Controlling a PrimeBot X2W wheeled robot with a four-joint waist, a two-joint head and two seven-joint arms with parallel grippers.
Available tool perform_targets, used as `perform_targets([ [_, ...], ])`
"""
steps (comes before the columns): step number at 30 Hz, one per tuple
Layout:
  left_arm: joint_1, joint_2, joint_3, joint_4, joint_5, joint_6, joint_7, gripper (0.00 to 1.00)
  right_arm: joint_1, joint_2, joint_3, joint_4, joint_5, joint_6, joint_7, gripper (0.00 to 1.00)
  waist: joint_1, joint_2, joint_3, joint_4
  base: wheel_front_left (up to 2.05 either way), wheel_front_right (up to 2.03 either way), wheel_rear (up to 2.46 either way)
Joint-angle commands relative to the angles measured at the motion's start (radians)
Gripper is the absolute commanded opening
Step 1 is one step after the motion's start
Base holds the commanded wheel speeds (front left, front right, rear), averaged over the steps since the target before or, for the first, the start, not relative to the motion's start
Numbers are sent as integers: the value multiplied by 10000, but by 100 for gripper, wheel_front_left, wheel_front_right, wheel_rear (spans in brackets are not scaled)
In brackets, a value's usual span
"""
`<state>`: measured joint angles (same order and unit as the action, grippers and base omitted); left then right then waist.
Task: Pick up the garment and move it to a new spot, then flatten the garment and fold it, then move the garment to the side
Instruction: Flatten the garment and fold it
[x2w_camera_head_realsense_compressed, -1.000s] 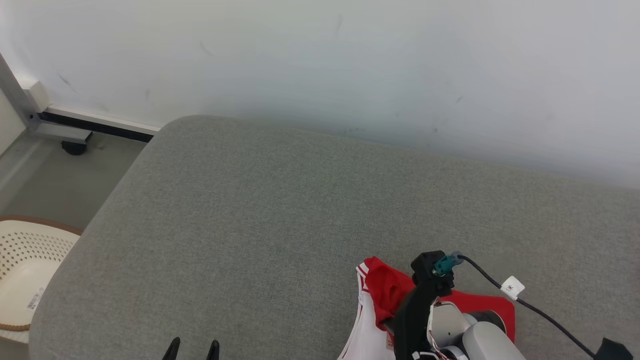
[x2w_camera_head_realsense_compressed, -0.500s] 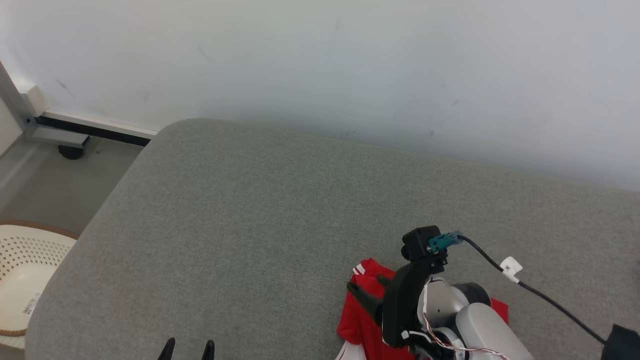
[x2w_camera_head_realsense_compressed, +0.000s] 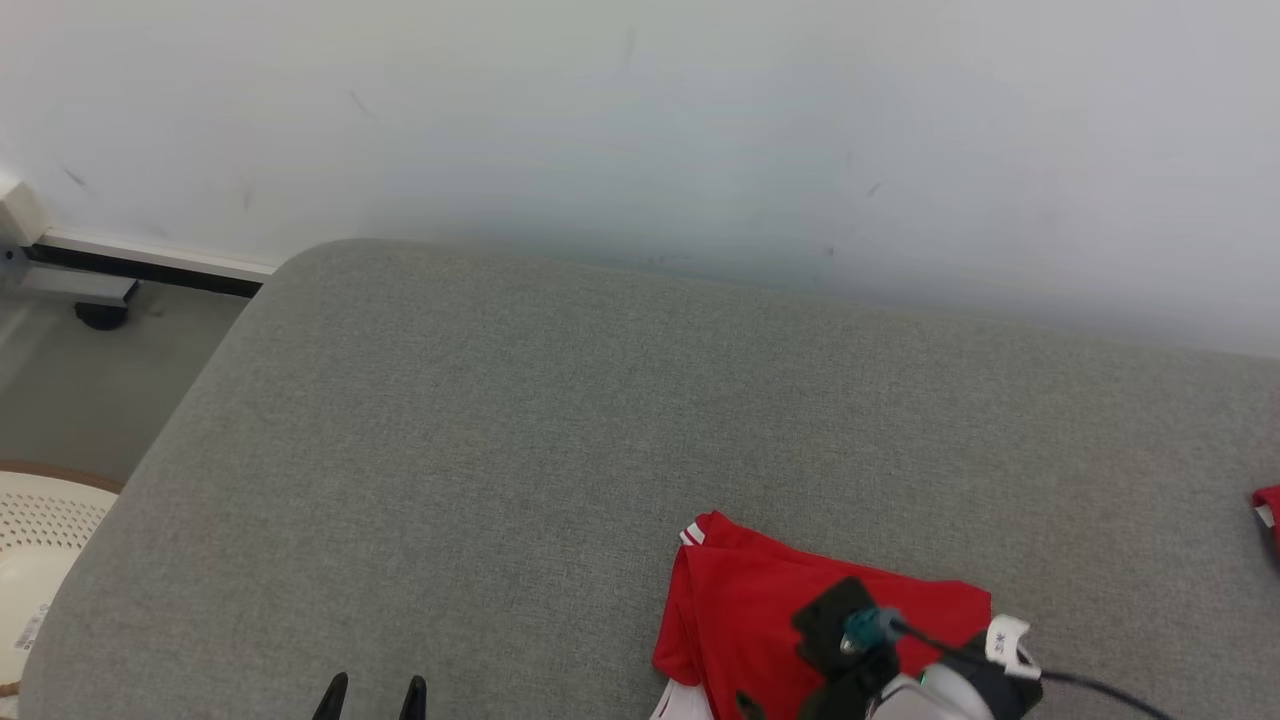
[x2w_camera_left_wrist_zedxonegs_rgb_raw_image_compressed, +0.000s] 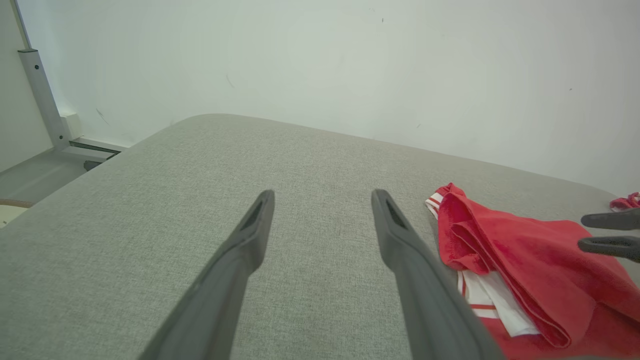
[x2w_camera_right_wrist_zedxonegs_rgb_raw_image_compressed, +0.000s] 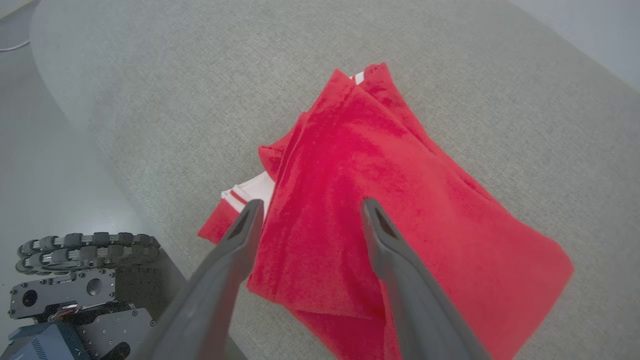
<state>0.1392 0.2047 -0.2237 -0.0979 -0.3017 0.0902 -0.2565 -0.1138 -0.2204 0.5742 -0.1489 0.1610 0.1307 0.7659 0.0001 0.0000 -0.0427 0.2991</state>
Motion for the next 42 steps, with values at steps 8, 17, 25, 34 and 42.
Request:
perform_targets([
  [8,-238,-97,-26,203,11,-89,-89,100,1970,47,272,-741,-1763,-1,-1885,100,-1,0,114,7,0,0,0],
  [17,-236,-175,-51,145,79,-118,-88,100,2342,112,86,613,-2666,-3,-3523,100,-1,0,263,-141,0,0,0],
  [25,-295,-214,-93,100,117,-150,-93,100,1663,168,576,1752,-2800,-3,-4101,100,-1,0,440,-18,0,0,0],
  [34,-200,-255,-88,114,131,-120,-98,100,1293,23,974,2337,-2933,-3,-4150,0,-1,0,461,54,0,0,0],
  [42,-164,-257,-146,78,169,-98,-99,100,1594,-105,1100,2201,-3040,-3,-4109,0,-1,0,420,69,0,0,0],
])
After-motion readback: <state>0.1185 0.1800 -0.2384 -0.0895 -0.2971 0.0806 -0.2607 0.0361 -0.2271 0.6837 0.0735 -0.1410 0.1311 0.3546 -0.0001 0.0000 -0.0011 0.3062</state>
